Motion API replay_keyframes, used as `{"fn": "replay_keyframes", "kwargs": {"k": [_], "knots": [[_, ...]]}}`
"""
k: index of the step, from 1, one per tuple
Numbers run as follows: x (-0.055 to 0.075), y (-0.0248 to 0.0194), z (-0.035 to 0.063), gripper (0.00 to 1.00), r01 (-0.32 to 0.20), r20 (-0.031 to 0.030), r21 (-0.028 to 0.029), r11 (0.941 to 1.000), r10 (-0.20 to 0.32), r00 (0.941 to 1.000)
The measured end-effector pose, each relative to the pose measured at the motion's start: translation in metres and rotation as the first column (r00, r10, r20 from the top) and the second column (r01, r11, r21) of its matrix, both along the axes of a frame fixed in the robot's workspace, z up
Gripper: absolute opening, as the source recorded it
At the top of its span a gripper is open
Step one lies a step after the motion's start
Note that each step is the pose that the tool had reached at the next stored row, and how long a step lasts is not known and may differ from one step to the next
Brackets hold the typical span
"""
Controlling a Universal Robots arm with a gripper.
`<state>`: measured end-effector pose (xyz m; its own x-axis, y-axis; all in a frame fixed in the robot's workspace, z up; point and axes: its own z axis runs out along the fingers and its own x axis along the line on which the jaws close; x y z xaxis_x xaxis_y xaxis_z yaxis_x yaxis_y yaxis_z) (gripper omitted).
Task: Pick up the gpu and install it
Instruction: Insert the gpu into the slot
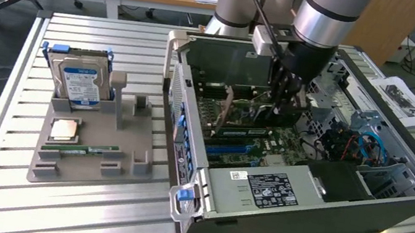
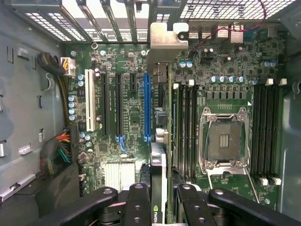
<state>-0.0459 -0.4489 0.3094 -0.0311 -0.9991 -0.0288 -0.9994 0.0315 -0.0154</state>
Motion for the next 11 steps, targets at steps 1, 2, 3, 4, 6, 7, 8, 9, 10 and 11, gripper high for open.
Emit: {"fn": "replay_keyframes", "kwargs": {"k": [1, 2, 3, 4, 6, 7, 8, 9, 10, 11], "knots": [[-0.0002, -0.0001, -0.0003, 0.27, 0.0, 0.0, -0.0001, 1.0, 0.0, 1.0], [-0.0004, -0.0001, -0.0003, 0.27, 0.0, -0.0001, -0.0004, 1.0, 0.0, 1.0], [-0.0006, -0.0001, -0.0005, 0.27, 0.0, 0.0, -0.0002, 1.0, 0.0, 1.0], [-0.0009, -0.0005, -0.0007, 0.27, 0.0, 0.0001, 0.0001, 1.0, 0.0, 1.0], [-0.0018, -0.0013, -0.0006, 0.27, 0.0, 0.0, 0.0, 1.0, 0.0, 1.0], [-0.0024, -0.0019, -0.0006, 0.27, 0.0, 0.0, 0.0, 1.0, 0.0, 1.0], [-0.003, -0.0024, -0.0006, 0.27, 0.0, 0.0, 0.0, 1.0, 0.0, 1.0], [-0.0036, -0.0029, -0.0006, 0.27, 0.0, 0.0001, 0.0001, 1.0, 0.0, 1.0], [-0.0042, -0.0032, -0.0006, 0.27, 0.0, 0.0, -0.0001, 1.0, 0.0, 1.0], [-0.0048, -0.0035, -0.0008, 0.27, 0.0, 0.0001, 0.0, 1.0, 0.0, 1.0]]}}
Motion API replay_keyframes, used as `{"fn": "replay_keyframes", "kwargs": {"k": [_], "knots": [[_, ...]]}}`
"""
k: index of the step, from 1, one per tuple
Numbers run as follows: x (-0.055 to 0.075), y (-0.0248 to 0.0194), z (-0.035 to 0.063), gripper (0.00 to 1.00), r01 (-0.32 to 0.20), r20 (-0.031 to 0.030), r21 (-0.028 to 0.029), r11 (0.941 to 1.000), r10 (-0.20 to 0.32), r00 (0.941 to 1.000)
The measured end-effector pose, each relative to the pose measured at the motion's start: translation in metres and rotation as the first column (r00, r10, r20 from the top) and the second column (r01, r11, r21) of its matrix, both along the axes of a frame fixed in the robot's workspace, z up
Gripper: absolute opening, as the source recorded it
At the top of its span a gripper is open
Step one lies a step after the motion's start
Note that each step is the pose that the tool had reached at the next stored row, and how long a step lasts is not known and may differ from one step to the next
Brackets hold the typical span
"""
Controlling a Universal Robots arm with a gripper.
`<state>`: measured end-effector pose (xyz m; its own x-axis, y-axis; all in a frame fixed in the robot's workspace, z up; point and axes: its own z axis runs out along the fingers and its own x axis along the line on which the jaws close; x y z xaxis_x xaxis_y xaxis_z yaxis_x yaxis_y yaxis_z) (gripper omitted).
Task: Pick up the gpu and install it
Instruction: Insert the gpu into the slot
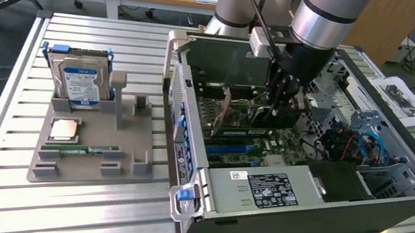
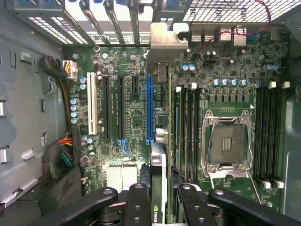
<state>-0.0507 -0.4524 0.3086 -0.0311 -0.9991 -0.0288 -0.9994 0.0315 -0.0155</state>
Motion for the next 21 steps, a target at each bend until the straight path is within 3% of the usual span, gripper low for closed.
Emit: {"fn": "replay_keyframes", "kwargs": {"k": [21], "knots": [[-0.009, -0.0022, -0.0108, 0.27, 0.0, 0.0005, 0.0001, 1.0, 0.0, 1.0]]}}
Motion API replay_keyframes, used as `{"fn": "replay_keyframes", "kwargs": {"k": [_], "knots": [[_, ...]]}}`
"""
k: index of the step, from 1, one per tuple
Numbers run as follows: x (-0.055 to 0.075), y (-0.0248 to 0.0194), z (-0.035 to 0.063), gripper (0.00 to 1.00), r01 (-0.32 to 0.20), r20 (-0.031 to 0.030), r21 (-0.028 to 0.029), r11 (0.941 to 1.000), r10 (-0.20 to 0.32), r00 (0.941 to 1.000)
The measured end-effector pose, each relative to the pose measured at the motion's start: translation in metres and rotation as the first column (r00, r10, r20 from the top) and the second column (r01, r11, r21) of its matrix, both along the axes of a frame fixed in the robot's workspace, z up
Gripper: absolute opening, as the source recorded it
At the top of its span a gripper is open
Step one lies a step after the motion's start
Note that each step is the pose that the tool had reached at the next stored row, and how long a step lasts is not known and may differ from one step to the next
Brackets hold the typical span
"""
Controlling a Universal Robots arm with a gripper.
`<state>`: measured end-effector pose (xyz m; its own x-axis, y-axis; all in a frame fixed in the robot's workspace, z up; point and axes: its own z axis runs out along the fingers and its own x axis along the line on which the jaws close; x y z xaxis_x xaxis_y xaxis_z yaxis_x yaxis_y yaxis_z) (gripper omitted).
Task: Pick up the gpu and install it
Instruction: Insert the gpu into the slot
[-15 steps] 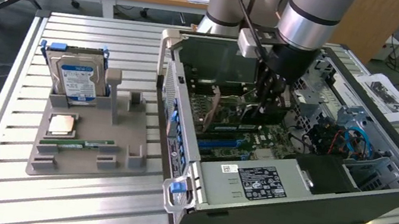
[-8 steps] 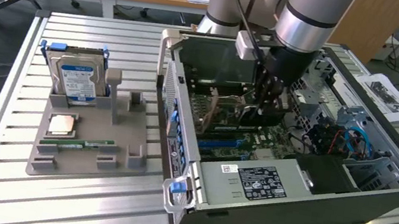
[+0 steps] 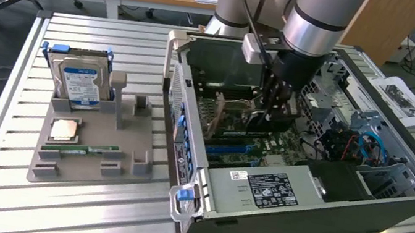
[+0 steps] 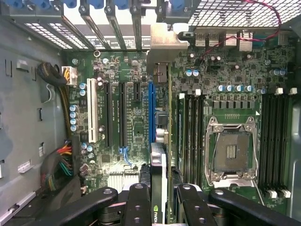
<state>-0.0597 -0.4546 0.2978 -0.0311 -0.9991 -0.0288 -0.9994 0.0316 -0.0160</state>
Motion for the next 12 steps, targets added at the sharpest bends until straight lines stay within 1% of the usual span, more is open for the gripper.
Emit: {"fn": "replay_keyframes", "kwargs": {"k": [12], "knots": [[-0.0038, -0.0002, -0.0102, 0.27, 0.0, 0.0, -0.0001, 1.0, 0.0, 1.0]]}}
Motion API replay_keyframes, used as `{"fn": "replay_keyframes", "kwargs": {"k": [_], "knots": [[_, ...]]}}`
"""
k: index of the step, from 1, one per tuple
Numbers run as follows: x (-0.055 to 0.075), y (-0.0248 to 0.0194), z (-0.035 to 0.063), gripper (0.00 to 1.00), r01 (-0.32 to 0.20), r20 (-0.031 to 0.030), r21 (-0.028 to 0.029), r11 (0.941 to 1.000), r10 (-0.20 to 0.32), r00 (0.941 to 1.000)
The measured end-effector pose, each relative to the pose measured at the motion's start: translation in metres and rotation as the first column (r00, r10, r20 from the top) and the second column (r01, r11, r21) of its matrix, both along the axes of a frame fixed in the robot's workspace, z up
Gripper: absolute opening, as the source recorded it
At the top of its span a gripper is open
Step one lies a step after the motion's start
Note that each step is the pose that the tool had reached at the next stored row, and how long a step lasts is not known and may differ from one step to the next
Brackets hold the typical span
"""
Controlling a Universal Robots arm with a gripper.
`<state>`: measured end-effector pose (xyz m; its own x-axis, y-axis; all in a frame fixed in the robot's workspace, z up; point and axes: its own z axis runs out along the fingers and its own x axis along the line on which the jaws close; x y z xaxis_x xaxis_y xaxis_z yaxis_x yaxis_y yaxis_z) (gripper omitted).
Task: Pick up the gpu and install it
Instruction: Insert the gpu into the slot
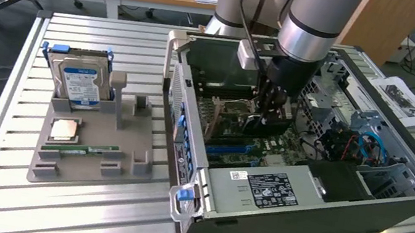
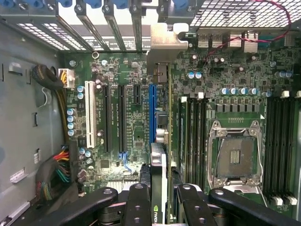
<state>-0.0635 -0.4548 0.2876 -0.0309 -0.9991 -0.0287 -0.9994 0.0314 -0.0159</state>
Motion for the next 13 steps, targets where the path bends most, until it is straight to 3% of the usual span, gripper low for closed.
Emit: {"fn": "replay_keyframes", "kwargs": {"k": [13], "knots": [[-0.0085, 0.0, -0.0045, 0.27, 0.0, 0.0011, 0.0001, 1.0, 0.0, 1.0]]}}
